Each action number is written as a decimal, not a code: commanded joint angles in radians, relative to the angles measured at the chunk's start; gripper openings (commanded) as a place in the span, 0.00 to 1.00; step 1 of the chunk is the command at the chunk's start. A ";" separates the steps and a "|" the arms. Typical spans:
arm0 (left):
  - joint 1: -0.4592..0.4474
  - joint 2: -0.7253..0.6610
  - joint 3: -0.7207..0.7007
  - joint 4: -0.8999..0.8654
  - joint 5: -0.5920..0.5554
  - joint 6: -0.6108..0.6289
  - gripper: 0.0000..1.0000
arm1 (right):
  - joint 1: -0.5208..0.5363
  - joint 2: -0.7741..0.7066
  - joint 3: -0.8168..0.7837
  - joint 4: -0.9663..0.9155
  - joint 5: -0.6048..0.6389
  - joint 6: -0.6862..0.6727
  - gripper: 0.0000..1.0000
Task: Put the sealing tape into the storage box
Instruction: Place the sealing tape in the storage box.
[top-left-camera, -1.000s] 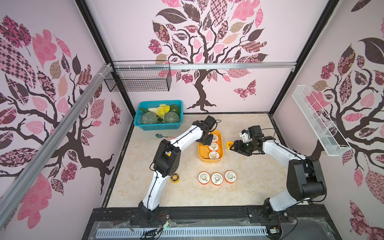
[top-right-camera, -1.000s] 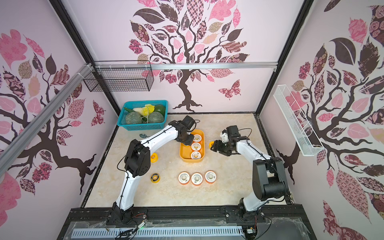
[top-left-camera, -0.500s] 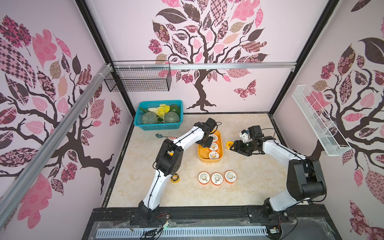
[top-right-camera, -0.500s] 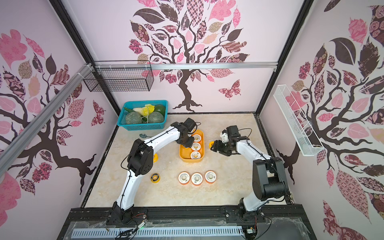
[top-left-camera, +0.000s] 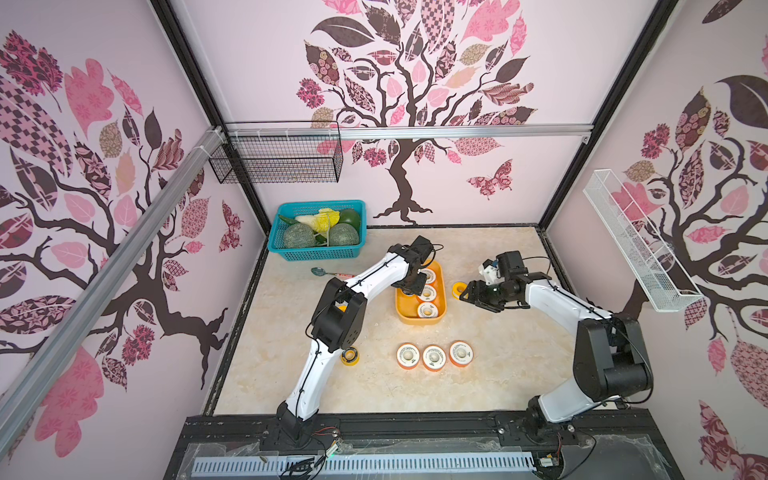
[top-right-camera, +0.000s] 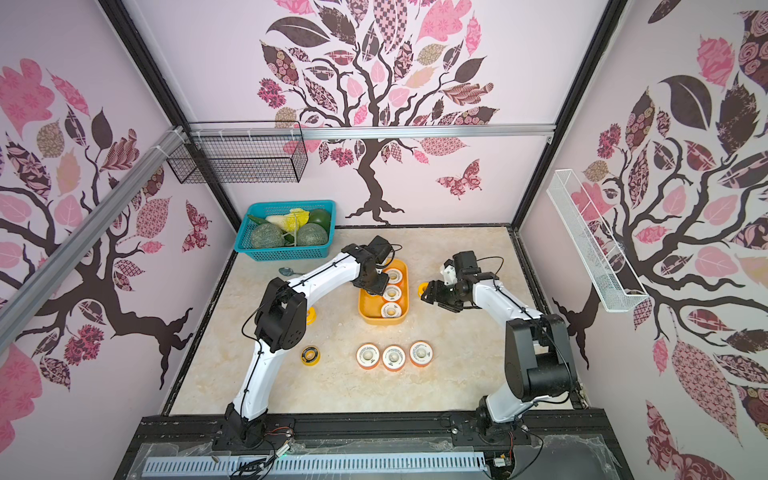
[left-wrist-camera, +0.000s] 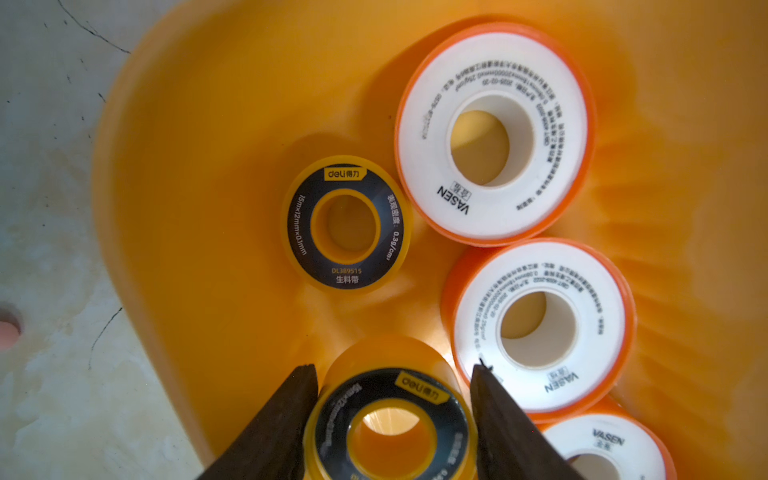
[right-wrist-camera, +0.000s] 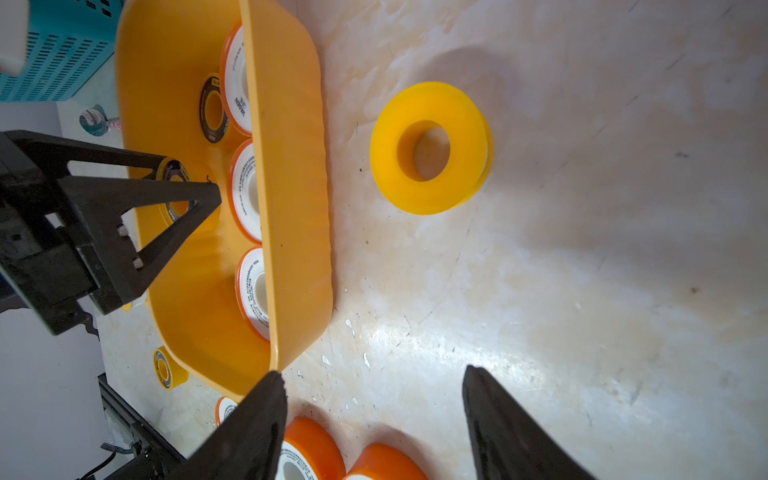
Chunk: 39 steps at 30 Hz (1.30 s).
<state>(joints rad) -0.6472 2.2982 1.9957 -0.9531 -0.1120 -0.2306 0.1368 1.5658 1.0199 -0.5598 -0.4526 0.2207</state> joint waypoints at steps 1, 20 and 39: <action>0.001 0.011 0.014 -0.004 -0.016 0.011 0.63 | 0.001 -0.022 0.019 -0.012 -0.005 -0.012 0.72; 0.000 -0.071 0.002 0.003 -0.006 0.007 0.67 | 0.002 -0.023 0.016 -0.010 -0.010 -0.015 0.72; 0.209 -0.670 -0.560 0.218 0.119 -0.077 0.67 | 0.051 -0.086 0.014 0.022 -0.044 -0.054 0.71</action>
<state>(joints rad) -0.4725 1.6978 1.4853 -0.7506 -0.0383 -0.2935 0.1612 1.5326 1.0199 -0.5514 -0.4873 0.1959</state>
